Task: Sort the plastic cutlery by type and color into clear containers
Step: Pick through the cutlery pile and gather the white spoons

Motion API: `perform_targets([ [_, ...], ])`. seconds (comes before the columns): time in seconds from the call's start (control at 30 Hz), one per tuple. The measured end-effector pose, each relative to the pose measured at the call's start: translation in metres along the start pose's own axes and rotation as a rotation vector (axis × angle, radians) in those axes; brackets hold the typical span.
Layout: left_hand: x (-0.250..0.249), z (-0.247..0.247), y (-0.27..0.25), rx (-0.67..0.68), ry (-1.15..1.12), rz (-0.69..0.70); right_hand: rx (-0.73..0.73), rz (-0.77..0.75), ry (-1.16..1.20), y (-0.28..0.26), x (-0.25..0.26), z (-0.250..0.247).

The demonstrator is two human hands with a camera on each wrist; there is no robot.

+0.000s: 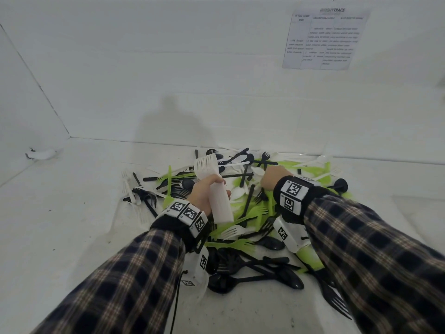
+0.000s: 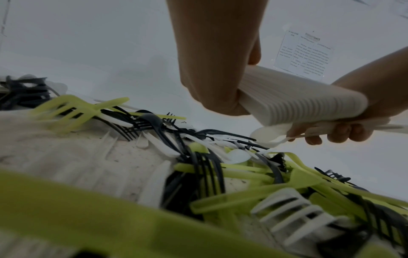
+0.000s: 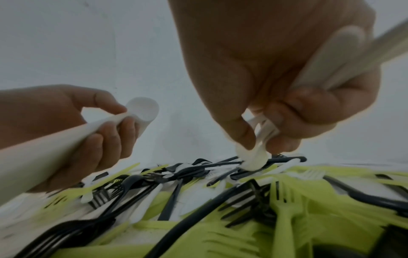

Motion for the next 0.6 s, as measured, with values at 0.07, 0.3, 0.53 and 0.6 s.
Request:
perform_targets([
  [0.07, 0.004, 0.004, 0.001, 0.015, 0.001, -0.007, -0.034, 0.025, 0.106, -0.001, -0.01, -0.003],
  [0.3, 0.016, 0.02, 0.003, 0.063, -0.03, -0.024, 0.052, -0.048, 0.847, -0.011, -0.008, 0.009],
  [0.53, 0.018, 0.026, 0.002, 0.026, -0.07, 0.023, 0.156, -0.213, 1.008, -0.031, 0.03, 0.02],
  [0.6, 0.017, 0.022, 0.005, -0.022, -0.05, 0.05, 0.093, -0.254, 0.94, -0.035, 0.033, 0.019],
])
Point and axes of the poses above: each hand's wrist, its own y-axis towards the middle knuckle, its own z-axis out of the palm, x = y × z, the point moved 7 cm from there along y, towards the middle knuckle, and after that the axes turned 1 degree about x, right-handed, at the moved point
